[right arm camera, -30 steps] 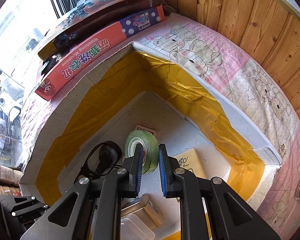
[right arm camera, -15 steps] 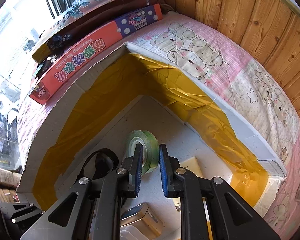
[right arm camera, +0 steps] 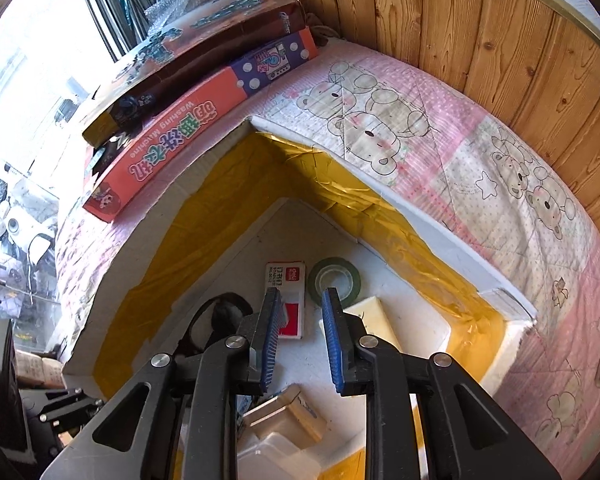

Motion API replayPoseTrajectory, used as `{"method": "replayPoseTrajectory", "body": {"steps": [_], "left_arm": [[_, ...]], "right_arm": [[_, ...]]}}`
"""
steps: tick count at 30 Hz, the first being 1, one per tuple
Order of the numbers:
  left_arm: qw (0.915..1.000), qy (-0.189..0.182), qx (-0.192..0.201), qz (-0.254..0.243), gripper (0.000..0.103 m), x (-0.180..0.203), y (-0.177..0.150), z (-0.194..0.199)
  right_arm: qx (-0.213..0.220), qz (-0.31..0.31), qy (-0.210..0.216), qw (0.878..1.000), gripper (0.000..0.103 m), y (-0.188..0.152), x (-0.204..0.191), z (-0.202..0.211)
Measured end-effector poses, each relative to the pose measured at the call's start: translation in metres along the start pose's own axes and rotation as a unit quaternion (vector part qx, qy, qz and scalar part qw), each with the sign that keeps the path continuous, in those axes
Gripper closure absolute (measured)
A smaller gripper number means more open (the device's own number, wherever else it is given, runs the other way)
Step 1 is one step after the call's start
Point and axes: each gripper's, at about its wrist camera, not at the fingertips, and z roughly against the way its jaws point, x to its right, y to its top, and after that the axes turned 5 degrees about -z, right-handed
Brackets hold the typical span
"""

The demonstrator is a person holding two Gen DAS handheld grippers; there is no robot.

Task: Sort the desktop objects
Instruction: 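Open both tools to drop the tape roll and charger into the box, then move both open tools back toward the remaining items on the bedspread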

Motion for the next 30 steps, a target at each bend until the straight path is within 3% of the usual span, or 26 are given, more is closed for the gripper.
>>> {"method": "replayPoseTrajectory", "body": {"steps": [19,30], "left_arm": [[0.9988,-0.017,0.041,-0.02,0.075,0.02,-0.044,0.038],[0.9971,-0.028,0.059,-0.04,0.075,0.031,-0.078,0.063]], "right_arm": [[0.031,0.031,-0.027,0.999,0.074,-0.057,-0.035,0.054],[0.056,0.029,-0.011,0.998,0.068,-0.1,-0.055,0.089]]}}
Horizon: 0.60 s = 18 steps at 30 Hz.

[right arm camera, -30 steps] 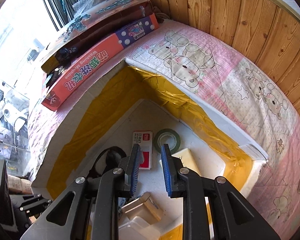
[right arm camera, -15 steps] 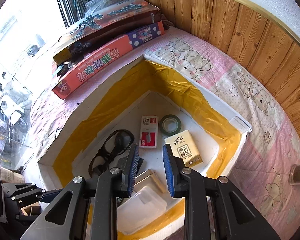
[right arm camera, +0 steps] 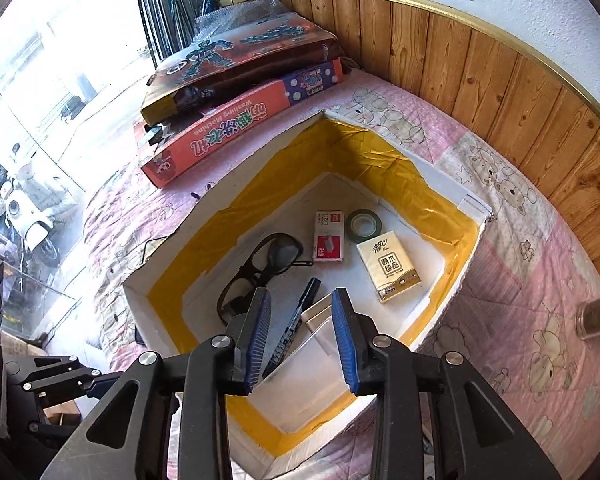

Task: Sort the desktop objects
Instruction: 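Move both open tools back toward the remaining items on the bedspread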

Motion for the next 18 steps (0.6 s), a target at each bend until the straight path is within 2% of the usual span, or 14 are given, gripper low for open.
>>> {"method": "replayPoseTrajectory", "body": {"steps": [4,7,12,18], "left_arm": [[0.9998,-0.014,0.003,-0.014,0.075,0.013,-0.008,0.005],[0.9993,-0.024,-0.001,-0.029,0.075,0.026,-0.013,0.004],[0.9966,-0.046,-0.014,-0.067,0.075,0.059,-0.018,-0.003],[0.9898,-0.065,-0.039,-0.12,0.072,0.1,-0.023,-0.021]], "right_arm": [[0.018,-0.008,0.029,0.999,0.066,-0.022,0.009,0.029],[0.035,-0.015,0.03,0.999,0.066,-0.038,0.029,0.055],[0.06,-0.049,-0.009,0.997,0.066,-0.072,0.073,0.094],[0.047,-0.136,-0.04,0.989,0.064,-0.131,0.129,0.096]]}}
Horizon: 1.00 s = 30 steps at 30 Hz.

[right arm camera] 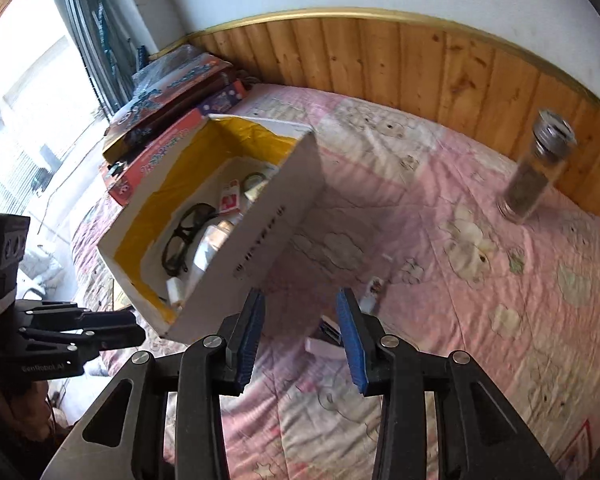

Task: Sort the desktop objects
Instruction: 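Move both open tools back toward the remaining items on the bedspread, then grasp the pink-and-white oval item with the left tool while the right grasps the small clear bottle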

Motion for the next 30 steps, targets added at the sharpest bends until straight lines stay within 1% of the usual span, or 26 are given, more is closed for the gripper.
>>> {"method": "replayPoseTrajectory", "body": {"steps": [4,6,9,12,15,19,21,25,29,30], "left_arm": [[0.9991,-0.007,-0.019,-0.038,0.071,0.027,0.006,-0.017],[0.9983,-0.007,-0.029,-0.051,0.07,0.038,0.009,-0.027],[0.997,-0.004,-0.041,-0.066,0.07,0.05,0.014,-0.043],[0.9954,0.001,-0.056,-0.077,0.07,0.058,0.017,-0.061],[0.994,0.013,-0.067,-0.086,0.07,0.062,0.019,-0.078],[0.9933,0.018,-0.076,-0.086,0.07,0.062,0.017,-0.092],[0.9926,0.016,-0.08,-0.089,0.069,0.062,0.016,-0.1],[0.9909,0.028,-0.085,-0.101,0.069,0.064,0.017,-0.123],[0.988,0.04,-0.092,-0.117,0.069,0.067,0.02,-0.153],[0.9872,0.045,-0.092,-0.122,0.069,0.068,0.021,-0.16]], "right_arm": [[-0.015,-0.053,-0.019,0.998,0.063,-0.034,0.035,-0.011],[-0.021,-0.086,-0.021,0.996,0.063,-0.052,0.052,-0.018],[-0.032,-0.125,-0.023,0.991,0.063,-0.077,0.068,-0.03],[-0.043,-0.152,-0.016,0.987,0.063,-0.09,0.077,-0.044],[-0.036,-0.163,-0.014,0.986,0.063,-0.085,0.079,-0.056],[-0.034,-0.158,-0.004,0.987,0.063,-0.061,0.078,-0.078],[-0.031,-0.146,-0.002,0.989,0.063,-0.045,0.076,-0.093],[-0.032,-0.114,-0.012,0.993,0.063,-0.014,0.075,-0.131],[-0.065,-0.081,-0.033,0.994,0.064,-0.004,0.082,-0.176],[-0.054,-0.064,-0.034,0.996,0.068,-0.003,0.081,-0.178]]}}
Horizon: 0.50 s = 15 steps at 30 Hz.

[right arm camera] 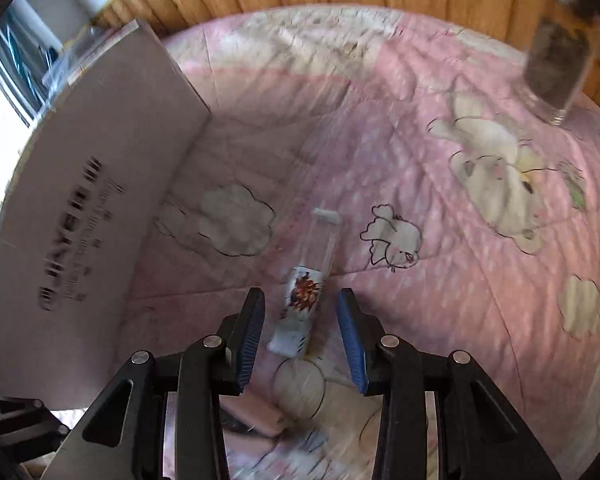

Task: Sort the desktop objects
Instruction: 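Grasp the pink-and-white oval item with the left tool while the right grasps the small clear bottle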

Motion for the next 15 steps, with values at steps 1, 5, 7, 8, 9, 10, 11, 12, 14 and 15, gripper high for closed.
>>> {"method": "replayPoseTrajectory", "body": {"steps": [1,5,7,8,9,10,11,12,14,15], "left_arm": [[1.0,0.003,0.0,-0.003,0.069,0.001,0.002,-0.006],[1.0,0.006,-0.005,-0.006,0.067,0.006,0.011,-0.028],[0.9998,0.008,0.006,-0.016,0.063,0.015,0.015,-0.03],[0.9998,-0.005,0.003,-0.018,0.064,0.019,0.016,-0.031],[0.9997,-0.023,-0.001,-0.006,0.064,0.019,0.019,-0.03],[0.9985,-0.051,-0.004,0.02,0.065,0.015,0.023,-0.03],[0.9937,-0.095,-0.008,0.059,0.068,0.009,0.029,-0.031],[0.9877,-0.128,-0.008,0.089,0.071,0.001,0.035,-0.031],[0.9729,-0.173,0.0,0.153,0.072,-0.018,0.048,-0.028],[0.9673,-0.186,-0.001,0.172,0.072,-0.024,0.052,-0.026]], "right_arm": [[-0.002,0.017,-0.009,1.0,0.079,0.001,-0.002,-0.001],[-0.011,0.01,-0.016,1.0,0.083,0.0,0.017,0.006],[-0.012,-0.015,-0.013,1.0,0.083,-0.006,0.036,0.012],[-0.012,-0.03,-0.01,0.999,0.083,-0.01,0.046,0.017],[-0.01,-0.044,-0.012,0.999,0.083,-0.014,0.057,0.022],[-0.01,-0.055,-0.012,0.998,0.083,-0.019,0.064,0.025],[-0.011,-0.069,-0.009,0.997,0.083,-0.024,0.074,0.028],[-0.011,-0.084,-0.007,0.996,0.083,-0.03,0.082,0.031],[-0.011,-0.103,-0.006,0.995,0.083,-0.042,0.093,0.037],[-0.01,-0.11,-0.004,0.994,0.083,-0.047,0.097,0.04]]}}
